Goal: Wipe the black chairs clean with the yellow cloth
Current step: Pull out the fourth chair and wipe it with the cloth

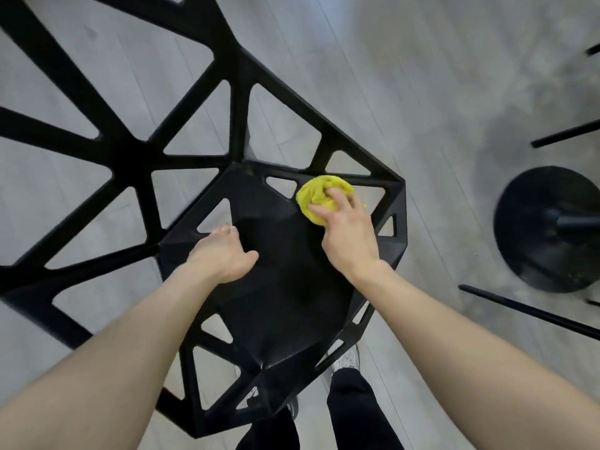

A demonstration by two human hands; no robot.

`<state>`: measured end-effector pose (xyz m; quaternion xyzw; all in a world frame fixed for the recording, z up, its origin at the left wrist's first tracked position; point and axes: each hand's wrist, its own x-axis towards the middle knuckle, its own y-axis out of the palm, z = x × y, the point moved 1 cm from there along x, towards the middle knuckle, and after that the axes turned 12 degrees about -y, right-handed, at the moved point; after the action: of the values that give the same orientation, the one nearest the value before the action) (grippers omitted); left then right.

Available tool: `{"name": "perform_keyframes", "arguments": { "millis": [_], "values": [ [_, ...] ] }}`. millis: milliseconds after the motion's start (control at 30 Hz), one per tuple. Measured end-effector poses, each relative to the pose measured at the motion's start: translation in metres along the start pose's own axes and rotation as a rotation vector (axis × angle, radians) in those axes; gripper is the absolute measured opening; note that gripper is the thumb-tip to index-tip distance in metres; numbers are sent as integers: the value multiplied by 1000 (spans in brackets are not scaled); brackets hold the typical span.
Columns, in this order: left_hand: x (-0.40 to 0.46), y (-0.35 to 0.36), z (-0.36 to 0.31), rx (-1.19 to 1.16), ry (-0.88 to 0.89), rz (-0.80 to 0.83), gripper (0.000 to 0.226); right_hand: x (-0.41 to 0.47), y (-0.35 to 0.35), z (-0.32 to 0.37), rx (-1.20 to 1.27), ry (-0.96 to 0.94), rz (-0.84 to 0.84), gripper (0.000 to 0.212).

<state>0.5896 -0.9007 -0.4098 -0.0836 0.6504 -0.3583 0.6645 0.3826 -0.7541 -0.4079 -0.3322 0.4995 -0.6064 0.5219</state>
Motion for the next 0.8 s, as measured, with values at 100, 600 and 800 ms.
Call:
{"name": "perform_keyframes", "arguments": {
  "millis": [100,600,800],
  "values": [
    [-15,0,16,74,109,-25,58,24,-14,13,-4,32,-108,61],
    [-83,40,185,568,547,-510,59,-78,73,124,17,-535,246,68],
    [-78,47,185,529,594,-583,49,0,71,121,-3,328,-131,77]
  ]
}}
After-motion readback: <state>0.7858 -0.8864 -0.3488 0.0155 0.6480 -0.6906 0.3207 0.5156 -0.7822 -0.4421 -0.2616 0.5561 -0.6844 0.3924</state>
